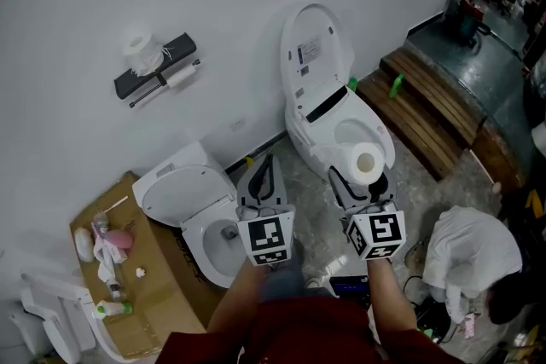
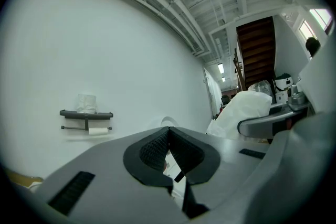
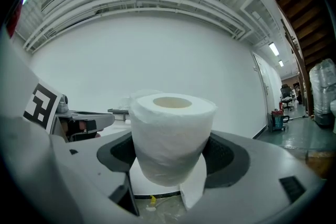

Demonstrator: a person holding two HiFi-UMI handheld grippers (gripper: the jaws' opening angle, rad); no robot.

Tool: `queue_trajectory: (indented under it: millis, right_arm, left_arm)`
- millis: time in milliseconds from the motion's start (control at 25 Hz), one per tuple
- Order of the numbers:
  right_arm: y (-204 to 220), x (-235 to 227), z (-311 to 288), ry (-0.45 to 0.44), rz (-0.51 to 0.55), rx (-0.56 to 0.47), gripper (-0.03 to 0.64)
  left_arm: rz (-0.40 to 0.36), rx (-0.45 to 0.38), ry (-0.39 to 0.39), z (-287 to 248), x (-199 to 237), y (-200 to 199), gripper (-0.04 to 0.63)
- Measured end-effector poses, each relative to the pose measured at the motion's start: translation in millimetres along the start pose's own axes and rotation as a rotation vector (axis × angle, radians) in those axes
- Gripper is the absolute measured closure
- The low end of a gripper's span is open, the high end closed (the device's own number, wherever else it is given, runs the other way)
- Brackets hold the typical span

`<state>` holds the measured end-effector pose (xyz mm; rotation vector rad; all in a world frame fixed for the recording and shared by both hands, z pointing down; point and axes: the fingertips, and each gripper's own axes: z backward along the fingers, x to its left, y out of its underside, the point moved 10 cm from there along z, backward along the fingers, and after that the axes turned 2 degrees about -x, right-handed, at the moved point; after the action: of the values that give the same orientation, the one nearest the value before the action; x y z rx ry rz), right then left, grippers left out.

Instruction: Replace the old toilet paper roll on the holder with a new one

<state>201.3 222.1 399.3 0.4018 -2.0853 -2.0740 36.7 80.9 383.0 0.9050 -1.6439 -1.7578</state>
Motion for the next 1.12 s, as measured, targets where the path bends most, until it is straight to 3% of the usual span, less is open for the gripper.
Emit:
queue_trajectory:
  millis: [280, 720, 1120]
  right_arm:
    - [0.0, -3.6, -117.2, -0.036, 0.033, 0.028, 0.23]
    - [-11.4, 37.3, -305.5, -0.191, 0.046, 0.03, 0.23]
    - [-3.0, 65.5, -433.0, -0.422, 0.039, 0.059, 0.232]
  left_arm:
    - [0.013, 0.003, -0.037, -94.5, 56.3, 12.0, 0.58]
    - [0.016, 0.014, -0.189, -197.4, 180.0, 20.6, 0.58]
    - [-0.004, 0.056, -0.421, -243.4, 247.8, 33.6, 0.58]
